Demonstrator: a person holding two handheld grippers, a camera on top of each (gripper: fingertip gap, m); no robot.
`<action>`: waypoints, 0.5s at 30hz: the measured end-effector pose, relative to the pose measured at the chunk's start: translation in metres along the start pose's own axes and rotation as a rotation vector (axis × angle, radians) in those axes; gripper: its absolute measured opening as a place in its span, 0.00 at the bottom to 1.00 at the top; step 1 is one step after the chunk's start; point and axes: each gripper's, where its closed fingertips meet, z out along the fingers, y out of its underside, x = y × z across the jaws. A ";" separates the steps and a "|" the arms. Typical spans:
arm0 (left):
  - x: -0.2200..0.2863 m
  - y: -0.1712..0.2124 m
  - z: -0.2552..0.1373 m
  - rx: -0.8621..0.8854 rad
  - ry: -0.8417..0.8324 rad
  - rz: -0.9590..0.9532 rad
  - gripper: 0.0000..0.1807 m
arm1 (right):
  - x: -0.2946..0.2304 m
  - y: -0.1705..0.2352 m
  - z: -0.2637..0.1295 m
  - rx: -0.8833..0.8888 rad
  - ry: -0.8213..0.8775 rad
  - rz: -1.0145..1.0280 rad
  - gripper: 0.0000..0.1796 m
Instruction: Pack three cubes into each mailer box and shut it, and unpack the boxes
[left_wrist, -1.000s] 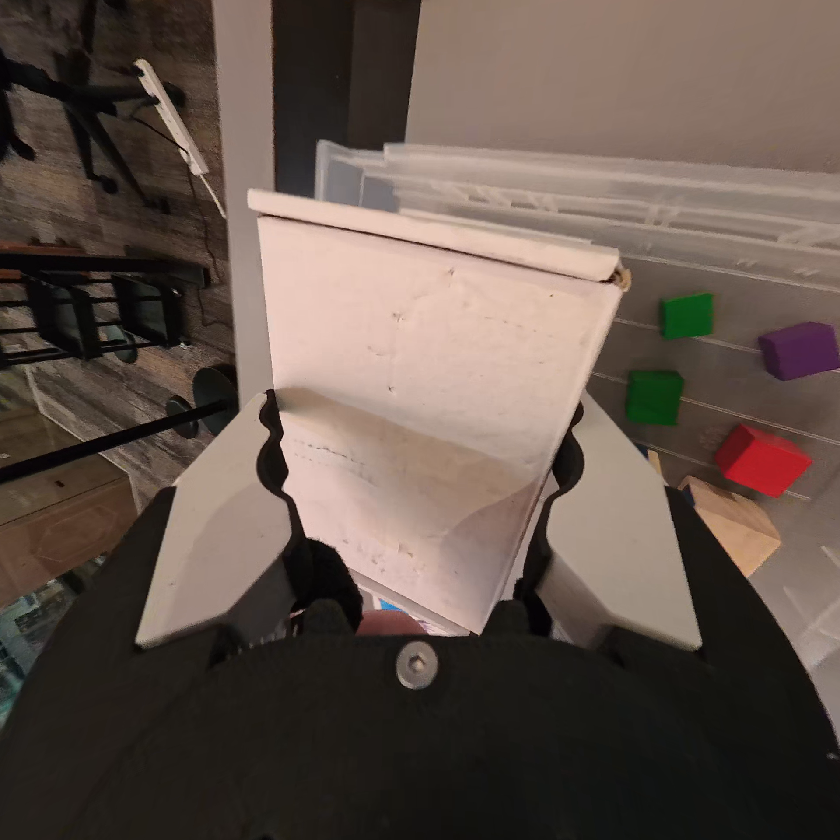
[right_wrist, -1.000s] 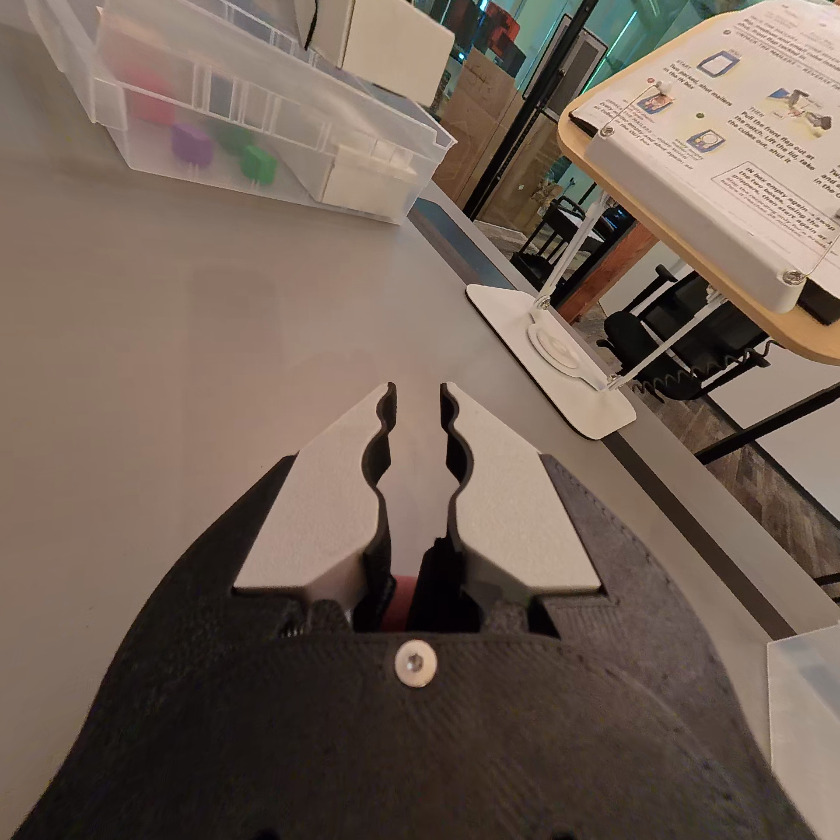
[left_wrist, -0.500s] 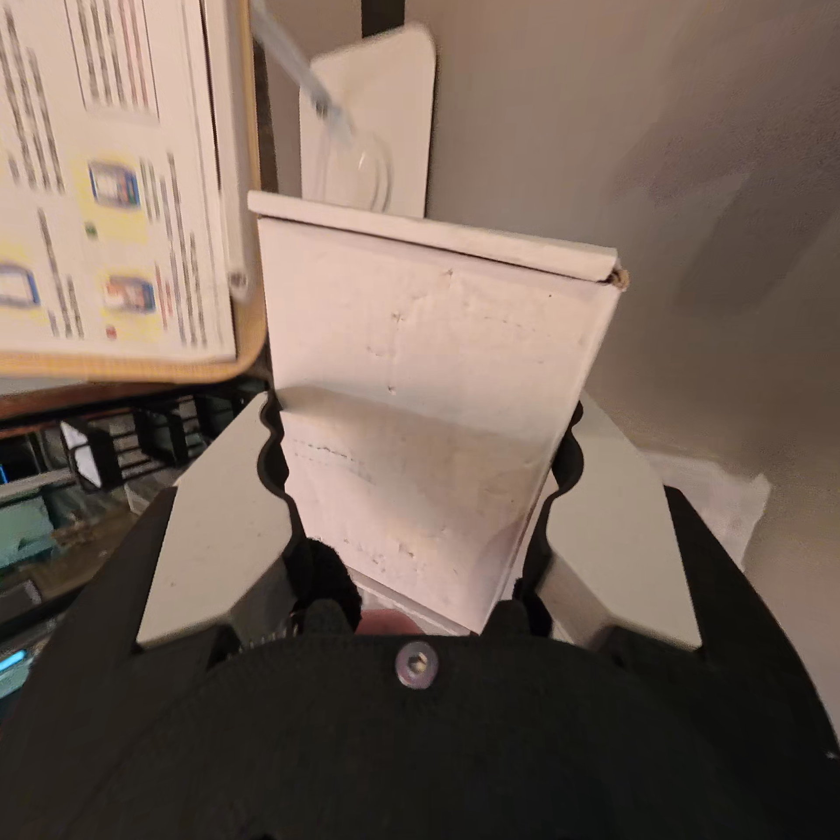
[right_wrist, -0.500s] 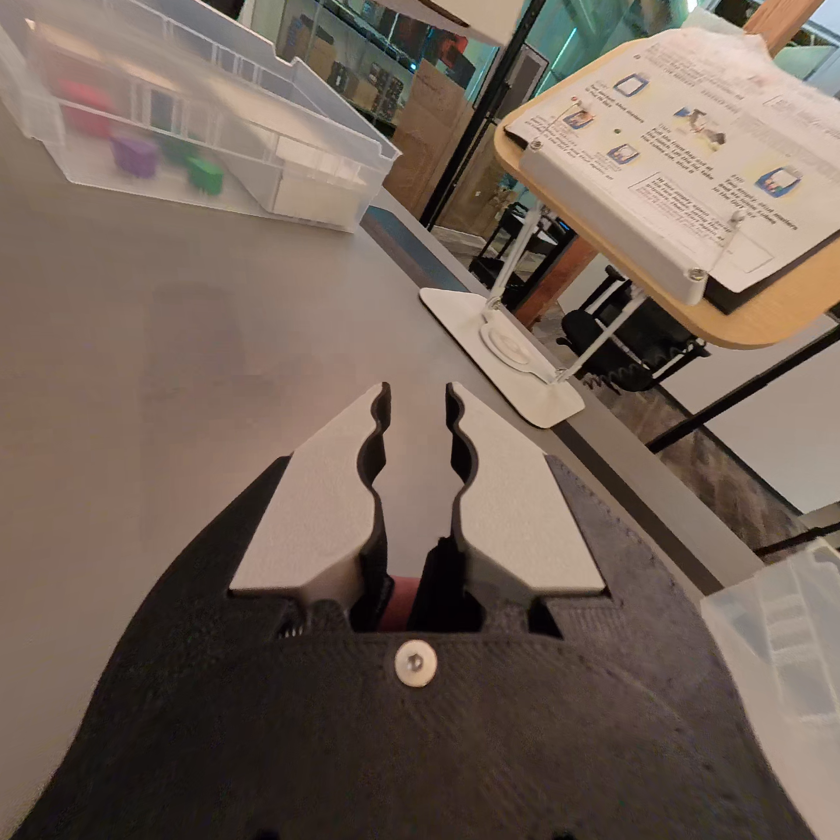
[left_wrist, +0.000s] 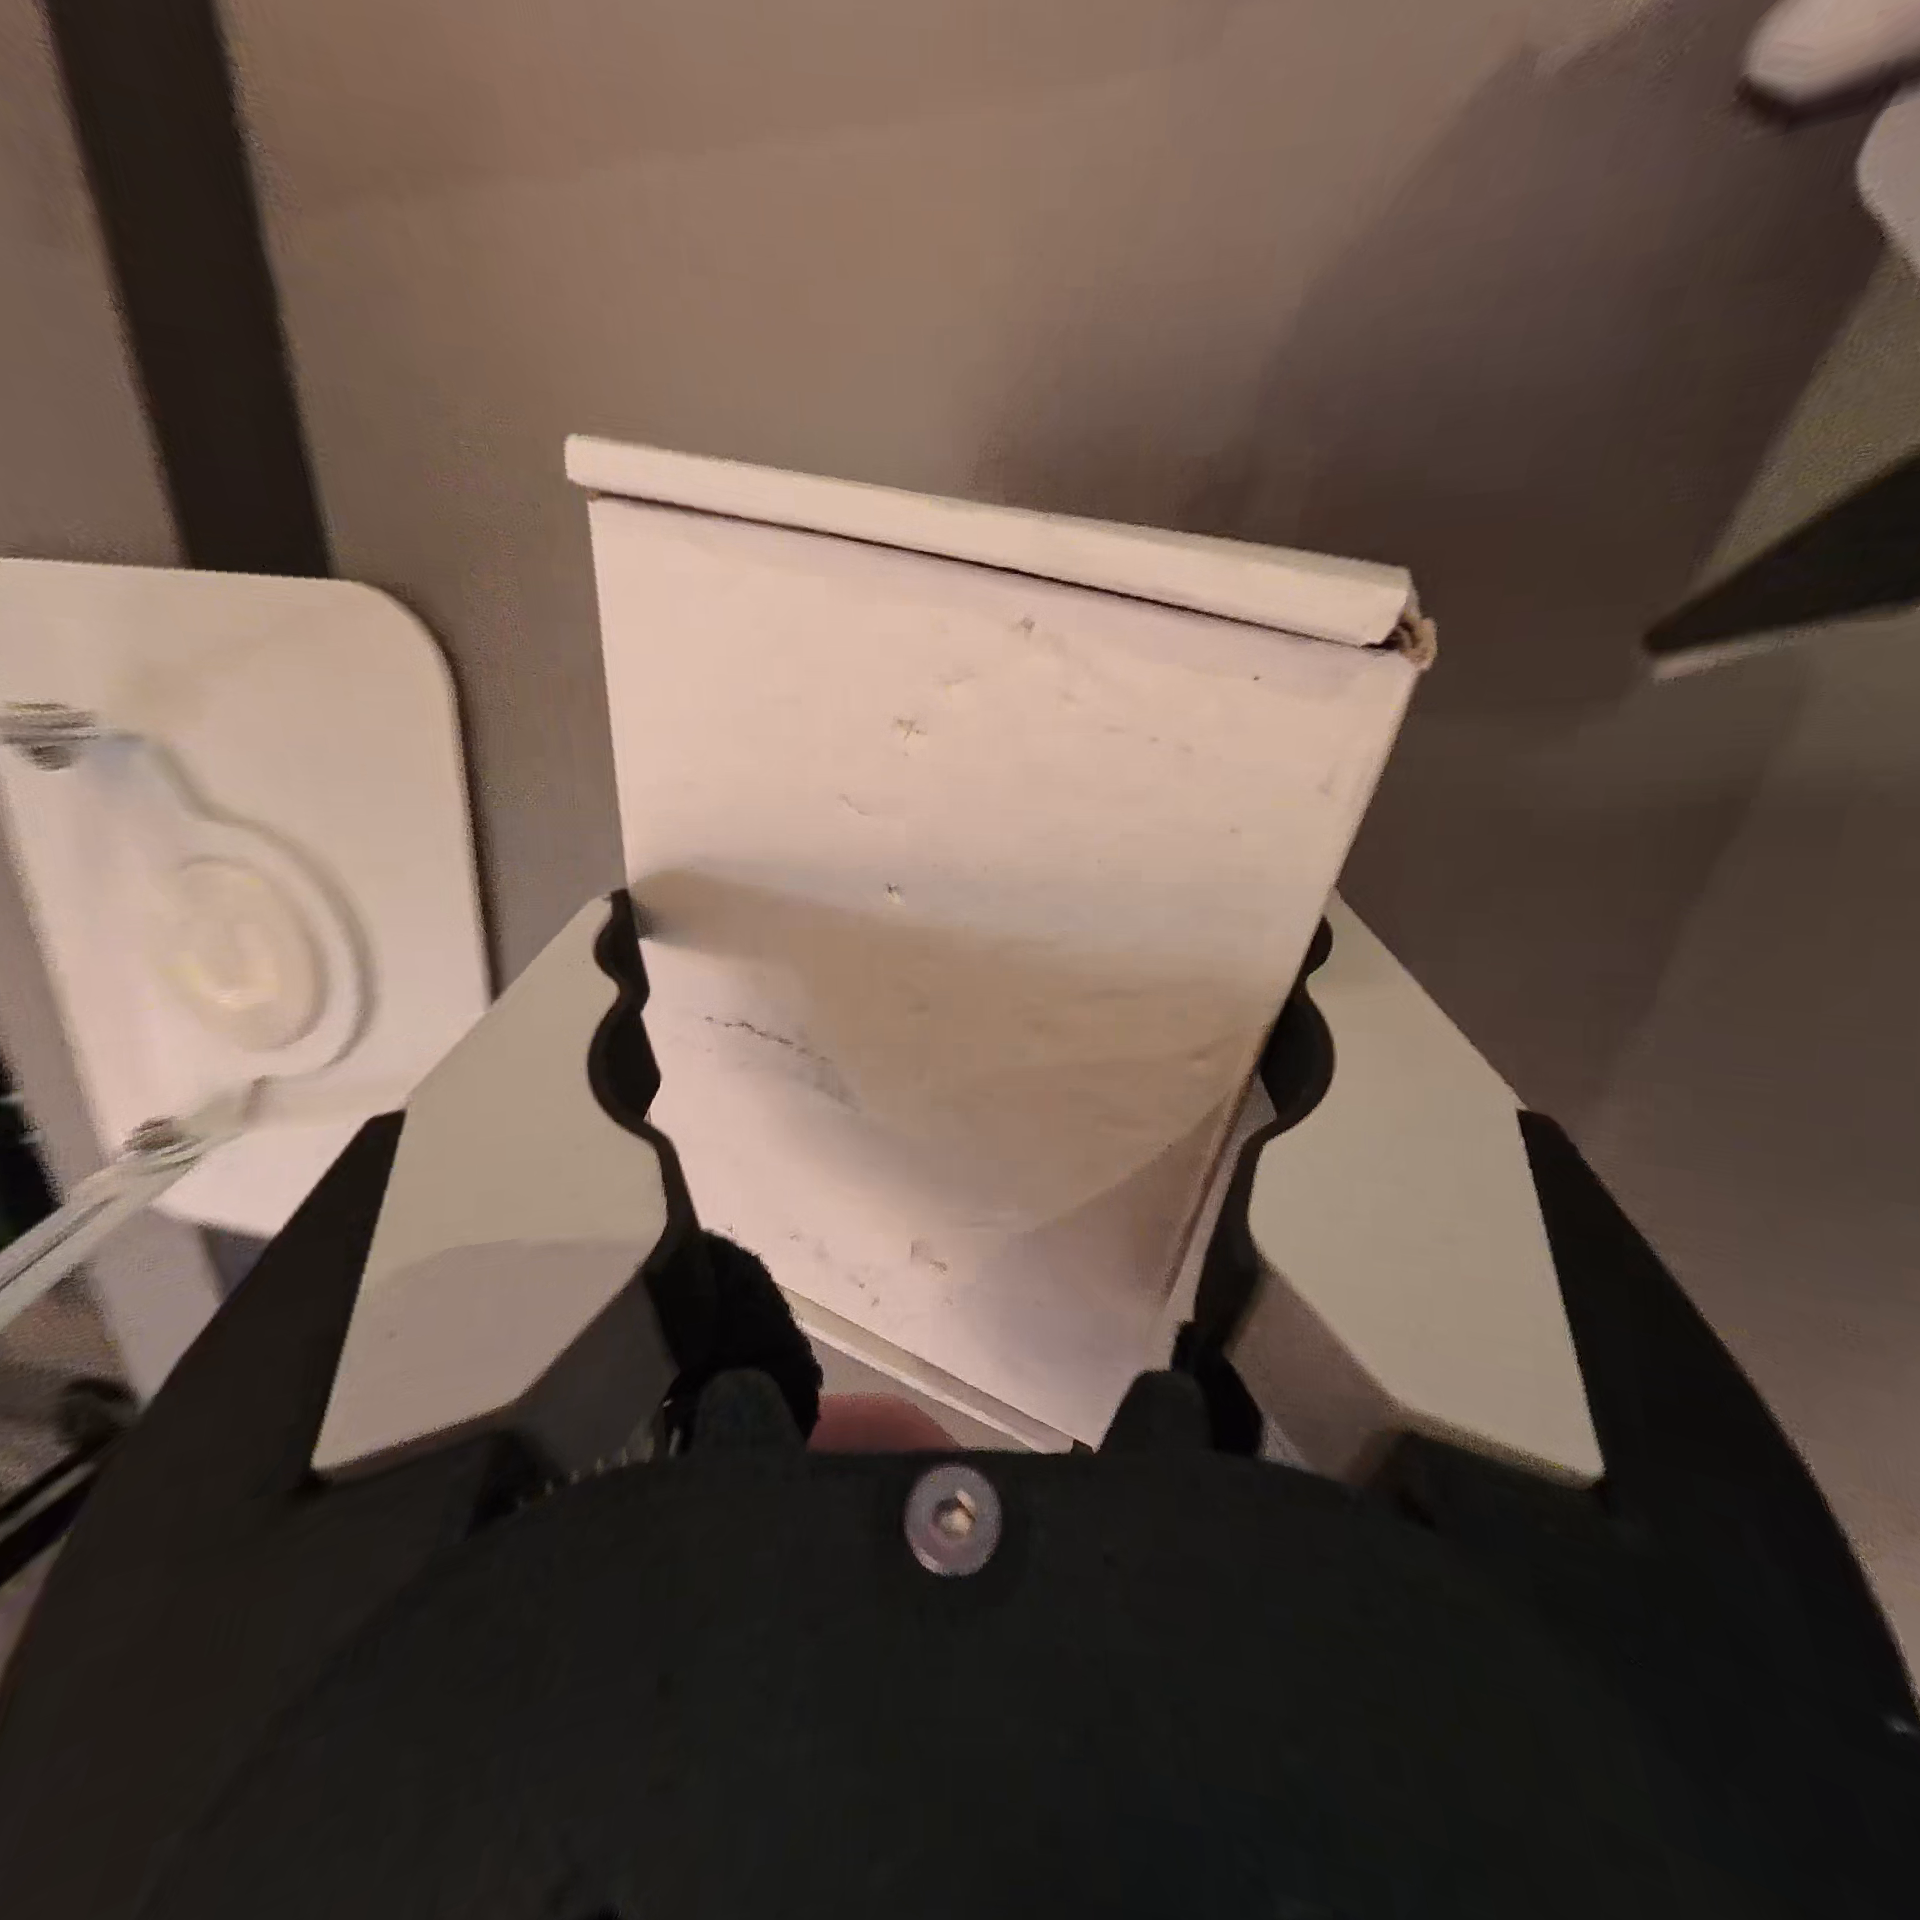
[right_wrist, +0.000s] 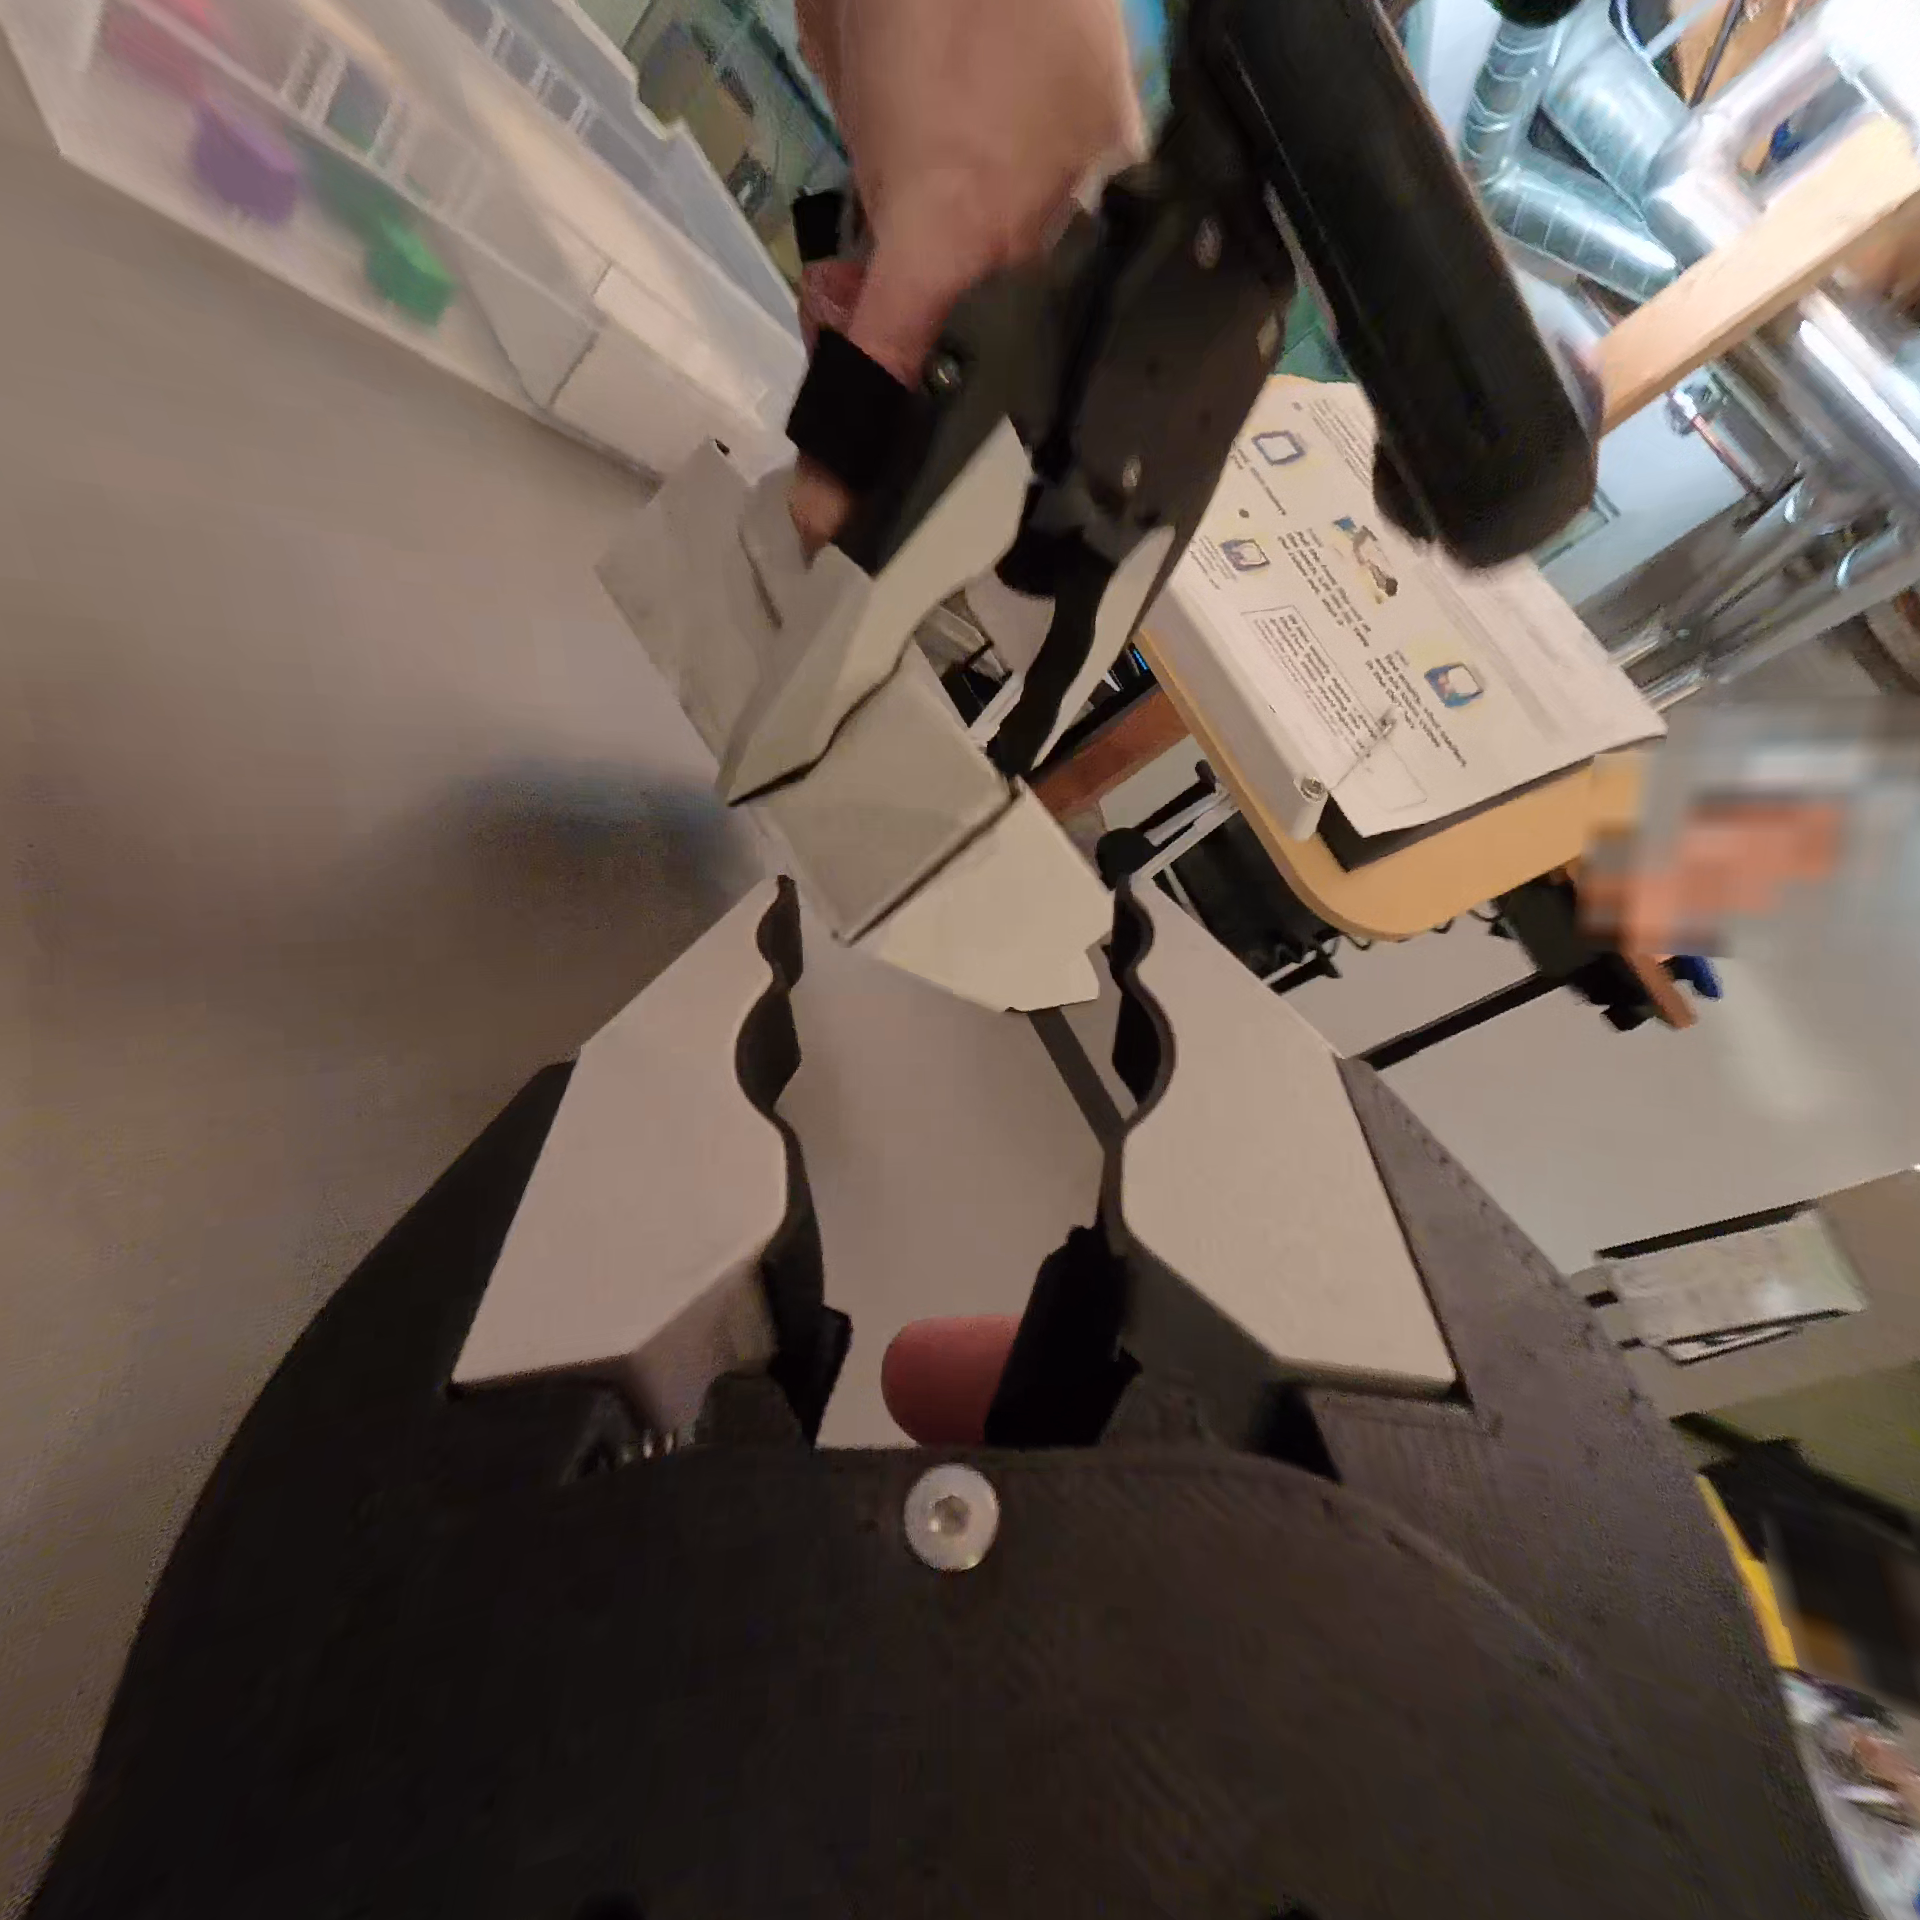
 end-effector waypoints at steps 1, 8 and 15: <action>0.004 -0.002 0.007 -0.002 0.029 -0.011 0.66 | -0.003 0.000 0.002 -0.019 0.002 -0.049 0.35; 0.023 -0.002 0.030 -0.112 0.138 -0.023 0.66 | -0.033 0.020 0.026 -0.185 -0.043 -0.315 0.40; 0.028 -0.008 0.026 -0.082 0.222 -0.087 0.66 | -0.033 0.030 0.030 -0.223 -0.018 -0.384 0.32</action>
